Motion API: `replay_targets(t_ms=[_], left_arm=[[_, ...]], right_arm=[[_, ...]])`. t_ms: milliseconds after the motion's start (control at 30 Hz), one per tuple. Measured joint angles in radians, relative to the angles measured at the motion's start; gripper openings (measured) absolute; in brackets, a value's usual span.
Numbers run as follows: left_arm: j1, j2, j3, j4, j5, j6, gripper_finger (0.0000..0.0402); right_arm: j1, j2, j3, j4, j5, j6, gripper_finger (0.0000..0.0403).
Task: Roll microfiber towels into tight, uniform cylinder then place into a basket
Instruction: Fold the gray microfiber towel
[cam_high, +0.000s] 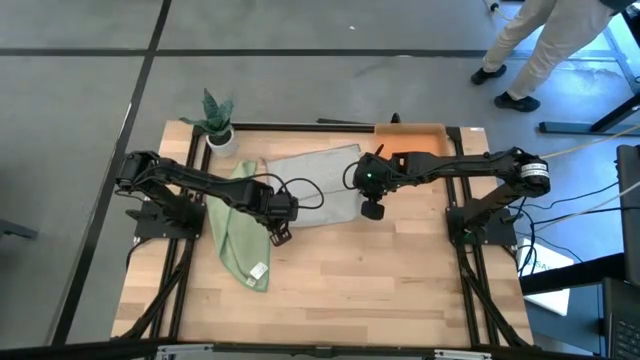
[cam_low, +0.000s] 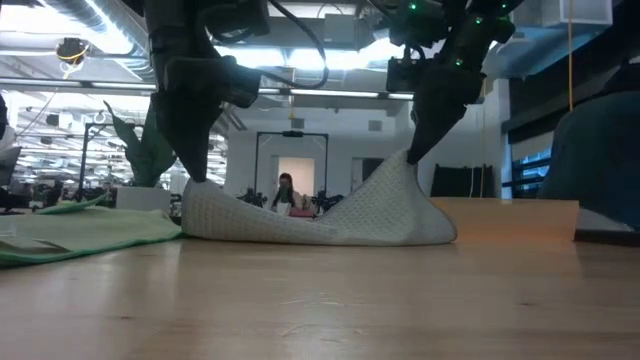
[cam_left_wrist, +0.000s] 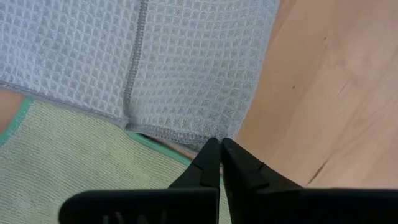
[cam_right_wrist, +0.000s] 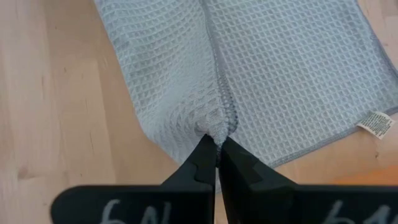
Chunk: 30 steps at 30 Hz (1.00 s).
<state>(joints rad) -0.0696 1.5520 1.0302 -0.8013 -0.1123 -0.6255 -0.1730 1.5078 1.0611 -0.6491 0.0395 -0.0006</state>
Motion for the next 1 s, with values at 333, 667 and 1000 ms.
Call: replay_targets(t_ms=[333, 667, 1000], left_arm=[[0.005, 0.0, 0.0, 0.0, 0.017, 0.0, 0.006], [0.112, -0.045, -0.001, -0.03, 0.063, 0.047, 0.0061], [0.316, 0.02, -0.001, -0.052, 0.256, 0.01, 0.006]], right_arm=[[0.0, 0.0, 0.0, 0.001, 0.0, 0.0, 0.001], [0.0, 0.0, 0.0, 0.002, 0.0, 0.0, 0.001], [0.0, 0.0, 0.0, 0.005, 0.001, 0.0, 0.001]])
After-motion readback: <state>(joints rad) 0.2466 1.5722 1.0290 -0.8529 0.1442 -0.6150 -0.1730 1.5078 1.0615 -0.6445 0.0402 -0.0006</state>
